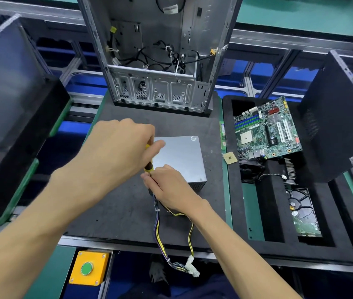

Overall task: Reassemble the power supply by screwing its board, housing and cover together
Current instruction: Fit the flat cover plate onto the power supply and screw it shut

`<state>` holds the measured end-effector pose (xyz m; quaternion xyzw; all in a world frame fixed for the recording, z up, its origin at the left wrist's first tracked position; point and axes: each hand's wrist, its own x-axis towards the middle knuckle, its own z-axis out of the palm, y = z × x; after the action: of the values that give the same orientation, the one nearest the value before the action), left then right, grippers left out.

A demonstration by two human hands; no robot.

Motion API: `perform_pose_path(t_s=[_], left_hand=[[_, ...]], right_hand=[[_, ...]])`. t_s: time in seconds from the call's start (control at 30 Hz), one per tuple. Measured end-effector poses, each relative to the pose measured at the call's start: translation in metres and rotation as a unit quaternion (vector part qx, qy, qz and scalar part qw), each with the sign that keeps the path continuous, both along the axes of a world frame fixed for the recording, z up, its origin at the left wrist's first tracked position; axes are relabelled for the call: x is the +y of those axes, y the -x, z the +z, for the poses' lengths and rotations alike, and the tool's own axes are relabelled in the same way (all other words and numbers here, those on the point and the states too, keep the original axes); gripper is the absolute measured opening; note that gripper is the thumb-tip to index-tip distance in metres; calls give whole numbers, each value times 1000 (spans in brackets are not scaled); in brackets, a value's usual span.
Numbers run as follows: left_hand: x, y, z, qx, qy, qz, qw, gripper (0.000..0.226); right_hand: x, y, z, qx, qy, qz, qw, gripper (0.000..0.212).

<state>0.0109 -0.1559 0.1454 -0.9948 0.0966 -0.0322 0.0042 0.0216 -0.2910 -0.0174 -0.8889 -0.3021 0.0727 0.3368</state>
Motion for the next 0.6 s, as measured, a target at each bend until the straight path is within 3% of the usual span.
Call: perform_pose_path(t_s=[0.17, 0.33, 0.43, 0.5, 0.57, 0.6], left_hand=[[1, 3, -4, 61, 20, -30, 997, 31], [-3, 2, -5, 3, -75, 16, 997, 52], [-1, 2, -6, -4, -57, 30, 998, 56], [3, 2, -8, 27, -29, -8, 999, 41], [7, 3, -8, 88, 42, -68, 993, 9], [8, 4, -7, 120, 65, -89, 987, 11]], right_hand=[[-3, 1, 0, -5, -17, -2, 1000, 43], [0, 0, -1, -18, -20, -4, 1000, 42], [1, 0, -1, -9, -18, -2, 1000, 42], [1, 0, 1, -5, -16, -2, 1000, 42], [0, 1, 3, -3, -13, -1, 1000, 47], [-1, 1, 4, -2, -14, 0, 1000, 51]])
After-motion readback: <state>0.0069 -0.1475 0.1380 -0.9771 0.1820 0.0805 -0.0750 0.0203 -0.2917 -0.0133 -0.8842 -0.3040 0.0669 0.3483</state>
